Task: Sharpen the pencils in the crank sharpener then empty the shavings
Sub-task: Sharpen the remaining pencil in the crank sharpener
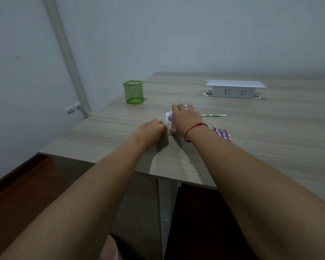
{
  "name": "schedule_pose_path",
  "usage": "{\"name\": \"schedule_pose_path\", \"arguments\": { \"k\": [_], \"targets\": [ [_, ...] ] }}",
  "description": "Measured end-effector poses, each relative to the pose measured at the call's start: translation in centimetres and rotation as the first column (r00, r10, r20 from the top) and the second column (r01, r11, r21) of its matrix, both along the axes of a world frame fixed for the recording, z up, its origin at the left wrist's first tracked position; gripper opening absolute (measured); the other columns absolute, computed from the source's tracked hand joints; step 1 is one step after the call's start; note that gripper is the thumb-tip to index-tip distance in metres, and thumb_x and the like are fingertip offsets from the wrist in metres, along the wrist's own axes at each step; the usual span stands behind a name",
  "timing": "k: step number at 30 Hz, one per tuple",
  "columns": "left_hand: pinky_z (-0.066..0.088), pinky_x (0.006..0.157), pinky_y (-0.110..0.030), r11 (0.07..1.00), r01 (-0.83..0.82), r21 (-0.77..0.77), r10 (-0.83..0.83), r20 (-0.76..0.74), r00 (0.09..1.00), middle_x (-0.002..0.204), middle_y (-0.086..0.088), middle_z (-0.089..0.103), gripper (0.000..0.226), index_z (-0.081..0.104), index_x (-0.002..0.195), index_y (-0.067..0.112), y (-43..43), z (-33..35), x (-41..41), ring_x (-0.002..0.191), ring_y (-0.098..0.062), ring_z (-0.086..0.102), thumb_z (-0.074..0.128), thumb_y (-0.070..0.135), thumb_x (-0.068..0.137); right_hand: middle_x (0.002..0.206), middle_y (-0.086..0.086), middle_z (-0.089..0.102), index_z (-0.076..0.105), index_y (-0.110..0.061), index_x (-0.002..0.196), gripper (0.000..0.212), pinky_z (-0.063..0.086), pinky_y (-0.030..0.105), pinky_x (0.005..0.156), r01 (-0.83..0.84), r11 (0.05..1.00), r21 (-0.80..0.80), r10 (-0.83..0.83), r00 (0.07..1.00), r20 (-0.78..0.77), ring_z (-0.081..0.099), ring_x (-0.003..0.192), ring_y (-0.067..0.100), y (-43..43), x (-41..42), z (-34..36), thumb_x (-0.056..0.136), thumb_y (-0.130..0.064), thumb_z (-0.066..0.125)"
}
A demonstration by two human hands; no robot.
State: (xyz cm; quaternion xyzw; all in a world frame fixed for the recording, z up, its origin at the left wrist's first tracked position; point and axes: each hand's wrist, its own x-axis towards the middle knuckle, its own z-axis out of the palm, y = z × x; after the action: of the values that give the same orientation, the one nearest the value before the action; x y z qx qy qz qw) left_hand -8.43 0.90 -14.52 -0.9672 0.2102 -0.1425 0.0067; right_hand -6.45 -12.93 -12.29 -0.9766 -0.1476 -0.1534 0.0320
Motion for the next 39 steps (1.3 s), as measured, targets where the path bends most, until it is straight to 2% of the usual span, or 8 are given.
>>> {"name": "schedule_pose_path", "arguments": {
  "k": [5, 7, 11, 15, 21, 26, 34, 39],
  "targets": [
    [0.046, 0.088, -0.036, 0.998, -0.036, -0.043, 0.03, -0.148, 0.988, 0.113, -0.015, 0.065, 0.025, 0.066, 0.111, 0.009, 0.2, 0.6, 1.8, 0.102, -0.03, 0.06, 0.053, 0.013, 0.09, 0.137, 0.007, 0.045, 0.038, -0.015, 0.136, 0.068, 0.047, 0.047, 0.093, -0.064, 0.998, -0.021, 0.064, 0.997, 0.029, 0.036, 0.13, 0.036, -0.5, -0.4, -0.1, 0.079, -0.037, 0.067],
    [0.047, 0.086, -0.036, 0.999, -0.043, 0.011, 0.044, -0.167, 0.985, 0.112, -0.016, 0.065, 0.026, 0.065, 0.112, 0.009, 0.4, 1.0, 3.0, 0.102, -0.032, 0.061, 0.052, 0.015, 0.09, 0.138, 0.008, 0.045, 0.037, -0.014, 0.138, 0.069, 0.046, 0.045, 0.092, -0.09, 0.996, -0.029, 0.091, 0.995, 0.035, 0.038, 0.128, 0.035, -0.8, -0.5, 0.1, 0.08, -0.034, 0.067],
    [0.043, 0.075, -0.033, 0.997, -0.047, 0.067, 0.055, -0.118, 0.991, 0.106, -0.017, 0.065, 0.024, 0.065, 0.108, 0.008, 0.5, 2.6, 5.1, 0.098, -0.034, 0.062, 0.048, 0.018, 0.093, 0.137, 0.008, 0.045, 0.035, -0.013, 0.14, 0.069, 0.047, 0.043, 0.089, -0.107, 0.993, -0.048, 0.109, 0.993, 0.05, 0.041, 0.124, 0.035, -1.1, -0.7, 0.3, 0.082, -0.035, 0.065],
    [0.046, 0.073, -0.037, 1.0, -0.007, -0.002, 0.006, -0.033, 0.999, 0.097, -0.02, 0.068, 0.026, 0.066, 0.094, 0.005, 0.9, 5.5, 6.2, 0.091, -0.037, 0.064, 0.048, 0.024, 0.096, 0.134, 0.008, 0.046, 0.036, -0.014, 0.137, 0.067, 0.047, 0.042, 0.086, -0.083, 0.993, -0.083, 0.087, 0.995, 0.045, 0.044, 0.12, 0.034, -1.1, -0.7, 0.3, 0.081, -0.035, 0.067],
    [0.044, 0.07, -0.04, 0.996, 0.075, -0.044, -0.069, 0.124, 0.99, 0.092, -0.024, 0.067, 0.032, 0.066, 0.092, 0.002, 0.8, 6.9, 2.6, 0.087, -0.039, 0.062, 0.045, 0.025, 0.098, 0.131, 0.009, 0.048, 0.041, -0.012, 0.133, 0.049, 0.047, 0.042, 0.086, -0.002, 0.998, -0.058, 0.005, 0.999, 0.048, 0.046, 0.118, 0.038, -0.2, -0.4, 0.4, 0.09, -0.031, 0.055],
    [0.047, 0.071, -0.042, 0.994, 0.106, -0.038, -0.098, 0.156, 0.983, 0.091, -0.02, 0.067, 0.02, 0.067, 0.095, 0.008, 0.9, 5.1, -0.8, 0.087, -0.038, 0.062, 0.048, 0.014, 0.096, 0.132, 0.009, 0.047, 0.042, -0.013, 0.13, 0.055, 0.047, 0.044, 0.089, 0.015, 0.999, -0.034, -0.014, 1.0, 0.007, 0.048, 0.116, 0.039, 0.3, -0.1, 0.2, 0.084, -0.032, 0.065],
    [0.049, 0.086, -0.034, 0.997, -0.068, -0.04, 0.066, -0.045, 0.997, 0.108, -0.013, 0.066, 0.022, 0.067, 0.108, 0.007, -0.6, 1.2, -1.5, 0.098, -0.026, 0.063, 0.052, 0.013, 0.094, 0.136, 0.01, 0.045, 0.041, -0.013, 0.133, 0.06, 0.047, 0.045, 0.09, 0.027, 1.0, -0.003, -0.027, 1.0, -0.008, 0.044, 0.121, 0.039, 0.7, 0.4, 0.1, 0.082, -0.031, 0.067],
    [0.047, 0.088, -0.036, 0.99, -0.115, 0.079, 0.127, -0.166, 0.978, 0.112, -0.015, 0.065, 0.026, 0.064, 0.113, 0.006, -0.8, 2.2, 0.8, 0.102, -0.03, 0.062, 0.053, 0.019, 0.093, 0.134, 0.01, 0.046, 0.039, -0.015, 0.135, 0.065, 0.046, 0.044, 0.087, -0.023, 0.999, -0.048, 0.025, 0.999, 0.041, 0.046, 0.117, 0.038, 0.0, -0.1, 0.0, 0.079, -0.035, 0.065]
  ]
}}
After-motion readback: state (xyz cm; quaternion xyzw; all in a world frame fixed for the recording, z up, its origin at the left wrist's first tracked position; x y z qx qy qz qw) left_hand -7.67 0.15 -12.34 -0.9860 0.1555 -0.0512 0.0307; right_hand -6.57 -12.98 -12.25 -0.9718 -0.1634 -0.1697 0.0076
